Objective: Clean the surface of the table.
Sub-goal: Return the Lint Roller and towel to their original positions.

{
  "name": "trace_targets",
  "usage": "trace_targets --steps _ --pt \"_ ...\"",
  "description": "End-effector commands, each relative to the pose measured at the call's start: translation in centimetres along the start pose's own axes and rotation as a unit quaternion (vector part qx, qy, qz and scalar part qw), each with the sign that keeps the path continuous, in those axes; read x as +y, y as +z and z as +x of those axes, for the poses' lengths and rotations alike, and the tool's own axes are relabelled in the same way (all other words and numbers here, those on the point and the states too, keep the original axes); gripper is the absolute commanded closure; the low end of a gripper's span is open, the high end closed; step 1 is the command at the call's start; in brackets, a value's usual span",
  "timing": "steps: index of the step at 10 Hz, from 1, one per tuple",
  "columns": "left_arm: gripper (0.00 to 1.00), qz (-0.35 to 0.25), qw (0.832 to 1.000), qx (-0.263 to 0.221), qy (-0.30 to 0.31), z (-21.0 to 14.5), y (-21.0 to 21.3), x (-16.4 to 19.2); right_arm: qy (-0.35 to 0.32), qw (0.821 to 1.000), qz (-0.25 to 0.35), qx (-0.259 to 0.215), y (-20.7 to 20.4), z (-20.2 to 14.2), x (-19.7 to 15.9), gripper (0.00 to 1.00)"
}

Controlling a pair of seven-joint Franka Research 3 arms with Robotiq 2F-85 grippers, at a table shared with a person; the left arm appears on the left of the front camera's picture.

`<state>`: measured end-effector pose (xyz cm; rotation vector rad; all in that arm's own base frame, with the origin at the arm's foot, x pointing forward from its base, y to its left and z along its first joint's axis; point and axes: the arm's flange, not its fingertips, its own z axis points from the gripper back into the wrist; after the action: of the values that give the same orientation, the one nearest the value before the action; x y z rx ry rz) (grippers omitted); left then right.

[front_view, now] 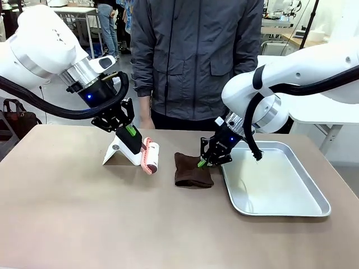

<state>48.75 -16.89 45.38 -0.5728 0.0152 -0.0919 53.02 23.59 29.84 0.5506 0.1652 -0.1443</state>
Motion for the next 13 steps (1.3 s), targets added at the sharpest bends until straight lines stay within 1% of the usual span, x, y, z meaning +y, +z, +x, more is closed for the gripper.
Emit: trace_targets --steps 1,2,3,4,7,10,12,13 --pt "0.78 0.0 1.0 0.0 0.0 0.0 0.0 0.0 0.0 1.0 -0.001 0.0 0.1 -0.1 0.0 0.91" --pt "0.78 0.018 1.0 -0.014 0.009 1.5 0.2 0.5 0.0 1.0 -0.001 0.0 0.1 -0.1 0.0 0.91" --pt "0.78 0.023 1.0 -0.014 0.012 2.9 0.5 0.5 0.0 1.0 -0.001 0.0 0.1 -0.1 0.0 0.91" --pt "0.78 0.025 1.0 -0.008 0.009 4.6 0.8 0.4 0.0 1.0 -0.001 0.0 0.1 -0.1 0.0 0.91" --pt "0.78 0.05 0.998 0.005 0.031 9.4 0.5 1.3 0.0 1.0 -0.001 0.0 0.1 -0.1 0.0 0.91" --pt "0.78 0.076 0.996 0.031 0.045 11.5 -0.1 2.2 0.0 1.0 -0.001 0.0 0.1 -0.1 0.0 0.91" --pt "0.78 0.093 0.993 0.053 0.048 11.8 -0.3 2.5 0.0 1.0 -0.001 0.0 0.1 -0.1 0.0 0.91" --pt "0.78 0.09 0.993 0.05 0.054 11.8 -0.3 2.7 0.0 1.0 -0.001 0.0 0.1 -0.1 0.0 0.91"
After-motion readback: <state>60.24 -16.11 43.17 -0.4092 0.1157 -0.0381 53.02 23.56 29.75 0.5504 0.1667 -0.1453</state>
